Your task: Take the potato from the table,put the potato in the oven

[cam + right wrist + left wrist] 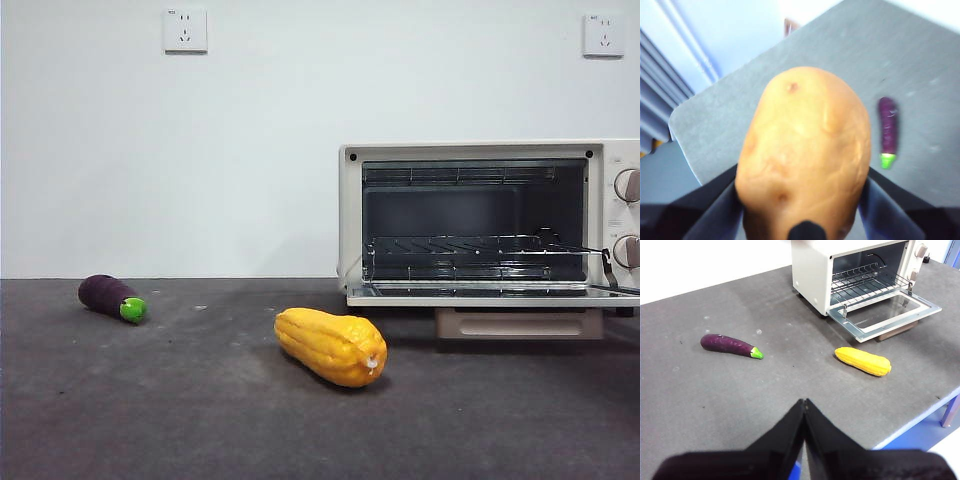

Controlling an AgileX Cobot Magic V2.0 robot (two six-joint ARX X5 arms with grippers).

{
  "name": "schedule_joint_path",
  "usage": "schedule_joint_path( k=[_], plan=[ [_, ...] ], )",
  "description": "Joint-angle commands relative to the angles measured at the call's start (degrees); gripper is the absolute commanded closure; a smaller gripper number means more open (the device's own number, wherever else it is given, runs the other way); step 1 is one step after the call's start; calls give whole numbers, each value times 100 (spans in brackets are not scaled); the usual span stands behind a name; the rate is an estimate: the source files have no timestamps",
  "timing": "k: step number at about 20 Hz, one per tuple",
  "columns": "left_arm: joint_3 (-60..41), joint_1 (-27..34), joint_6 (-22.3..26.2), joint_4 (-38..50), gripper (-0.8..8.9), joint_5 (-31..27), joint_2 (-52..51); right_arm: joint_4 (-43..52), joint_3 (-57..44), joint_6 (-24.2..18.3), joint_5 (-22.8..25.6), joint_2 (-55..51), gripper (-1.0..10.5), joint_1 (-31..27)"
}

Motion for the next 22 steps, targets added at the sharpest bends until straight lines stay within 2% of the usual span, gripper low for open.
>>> schedule_joint_path(
  k=[1, 4, 9, 12, 16, 20, 22],
  plan=[
    [-17, -11, -162, 26, 819, -24, 127, -157, -920, -122, 225, -560, 819, 17],
    [-17, -11, -175, 26, 819, -28, 358, -155, -2754, -260, 793, -1652, 821, 20],
    [-17, -15, -173, 52, 819, -369, 745, -153, -4597, -225, 1364, -2852, 821, 9],
    [-17, -15, -74, 490, 819, -468, 1215, -153, -5783, 31, 2116, -3840, 821, -28],
    [-17, -15, 304, 1106, 819, -452, 1974, -151, -6937, 369, 2581, -4975, 821, -153],
    [-17, -15, 505, 1587, 819, -411, 2776, -151, -8002, 669, 3333, -5893, 821, -308],
    [-17, -15, 592, 1897, 819, -162, 3104, -151, -8631, 1060, 3733, -6301, 821, -398]
  ],
)
